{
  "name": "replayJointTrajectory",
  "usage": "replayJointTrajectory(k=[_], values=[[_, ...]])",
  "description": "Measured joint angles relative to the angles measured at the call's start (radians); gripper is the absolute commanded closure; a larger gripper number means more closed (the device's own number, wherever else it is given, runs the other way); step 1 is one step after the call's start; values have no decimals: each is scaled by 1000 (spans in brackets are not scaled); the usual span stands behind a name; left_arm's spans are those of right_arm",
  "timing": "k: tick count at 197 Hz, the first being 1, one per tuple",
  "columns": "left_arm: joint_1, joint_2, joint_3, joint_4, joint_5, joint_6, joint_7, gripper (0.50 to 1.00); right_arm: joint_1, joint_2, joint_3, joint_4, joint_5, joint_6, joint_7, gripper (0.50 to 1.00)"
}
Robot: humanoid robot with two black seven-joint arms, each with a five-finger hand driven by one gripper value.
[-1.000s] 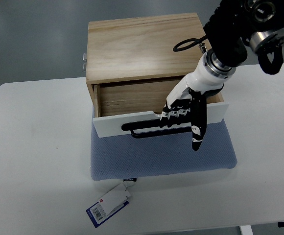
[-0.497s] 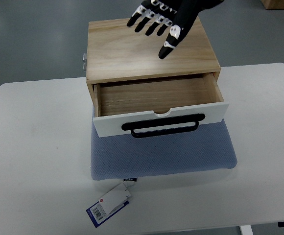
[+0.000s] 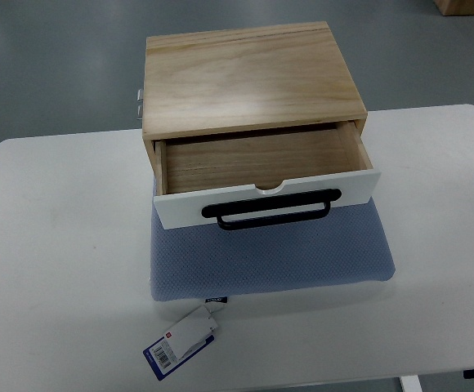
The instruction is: Open wood drawer with right hand
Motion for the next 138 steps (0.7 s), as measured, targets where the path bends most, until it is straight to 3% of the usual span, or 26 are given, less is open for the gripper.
replayJointTrajectory(k=[27, 64, 103, 138], values=[[0, 0, 0, -1, 1, 0, 0, 500, -166, 145, 251, -94, 4, -4, 69, 554], [0, 0, 1, 3, 1, 0, 0, 500, -252, 299, 473, -228, 5, 3, 111, 554], [0, 0, 1, -4, 1, 0, 0, 500, -308, 408, 608, -267, 4, 14, 159, 554], [0, 0, 2, -3, 1, 0, 0, 500, -358, 469, 696, -283, 2, 98, 171, 554]])
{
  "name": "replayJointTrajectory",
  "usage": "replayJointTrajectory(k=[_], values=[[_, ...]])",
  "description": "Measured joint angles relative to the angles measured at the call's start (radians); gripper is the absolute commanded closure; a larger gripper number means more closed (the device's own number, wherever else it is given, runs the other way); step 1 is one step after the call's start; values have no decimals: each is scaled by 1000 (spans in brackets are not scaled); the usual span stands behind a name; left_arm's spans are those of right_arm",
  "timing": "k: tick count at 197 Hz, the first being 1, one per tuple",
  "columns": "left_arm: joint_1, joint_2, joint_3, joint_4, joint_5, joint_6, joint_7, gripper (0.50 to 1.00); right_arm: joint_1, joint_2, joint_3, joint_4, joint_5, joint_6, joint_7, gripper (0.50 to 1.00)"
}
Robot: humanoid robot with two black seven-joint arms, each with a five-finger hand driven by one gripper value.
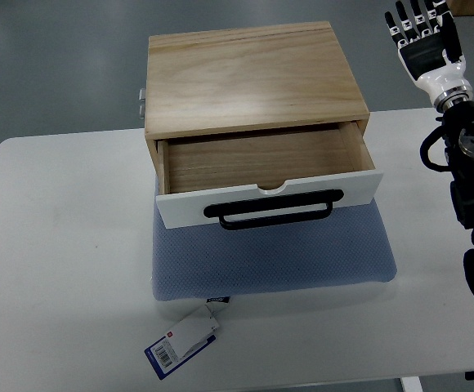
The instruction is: Open wood drawer with right hand
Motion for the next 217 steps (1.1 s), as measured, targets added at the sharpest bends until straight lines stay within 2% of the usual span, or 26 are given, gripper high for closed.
replayJointTrajectory(k=[22, 46, 64, 93, 151, 173, 217], values=[[1, 0, 0, 4, 0, 0, 0, 500, -14, 12, 9, -23, -3, 43, 0, 554], [1, 0, 0, 2, 0, 0, 0, 500, -16, 18, 5, -33, -17, 47, 0, 554], [1, 0, -1, -1, 0, 0, 0, 500, -12, 17, 0, -38, -47, 26, 0, 554], [1, 0, -1, -2, 0, 0, 0, 500, 11, 9, -10, -49, -132, -51, 8, 554], [1, 0, -1, -1, 0, 0, 0, 500, 23, 0, -19, -51, -229, -90, 149, 554], [1, 0, -1, -2, 0, 0, 0, 500, 23, 10, -20, -49, -232, -60, 163, 554], [1, 0, -1, 0, 0, 0, 0, 500, 15, 20, -20, -61, -233, 69, 174, 554]])
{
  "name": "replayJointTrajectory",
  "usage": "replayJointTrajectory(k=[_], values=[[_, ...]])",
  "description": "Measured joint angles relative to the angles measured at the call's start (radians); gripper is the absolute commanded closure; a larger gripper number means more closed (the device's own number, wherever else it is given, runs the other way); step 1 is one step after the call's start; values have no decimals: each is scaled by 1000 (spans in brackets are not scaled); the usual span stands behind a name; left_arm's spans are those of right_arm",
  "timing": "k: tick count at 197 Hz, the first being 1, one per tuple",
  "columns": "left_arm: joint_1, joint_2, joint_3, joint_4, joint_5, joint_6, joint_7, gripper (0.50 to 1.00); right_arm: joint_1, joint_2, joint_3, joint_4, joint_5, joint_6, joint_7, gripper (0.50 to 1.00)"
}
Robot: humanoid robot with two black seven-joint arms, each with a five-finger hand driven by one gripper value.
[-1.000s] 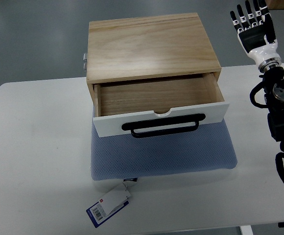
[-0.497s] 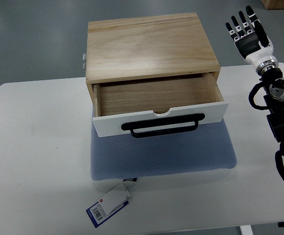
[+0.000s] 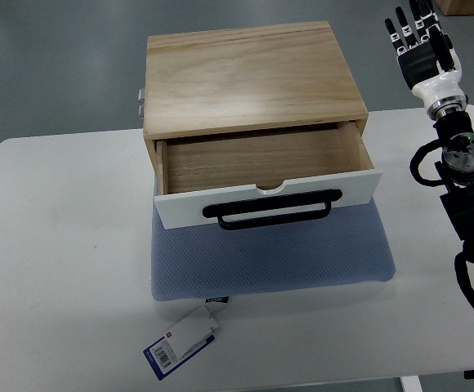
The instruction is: Open wood drawer with right hand
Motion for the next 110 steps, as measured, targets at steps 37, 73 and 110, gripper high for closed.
replayJointTrajectory(k=[37, 73, 110], values=[[0, 0, 0, -2, 0, 0, 0, 500, -16, 6, -19, -53, 1, 72, -35, 554], [0, 0, 0, 0, 0, 0, 0, 500, -24, -12, -106, -62, 1, 70, -59, 554], [0, 0, 0, -3, 0, 0, 0, 500, -26, -14, -159, -62, 4, 82, -86, 554]])
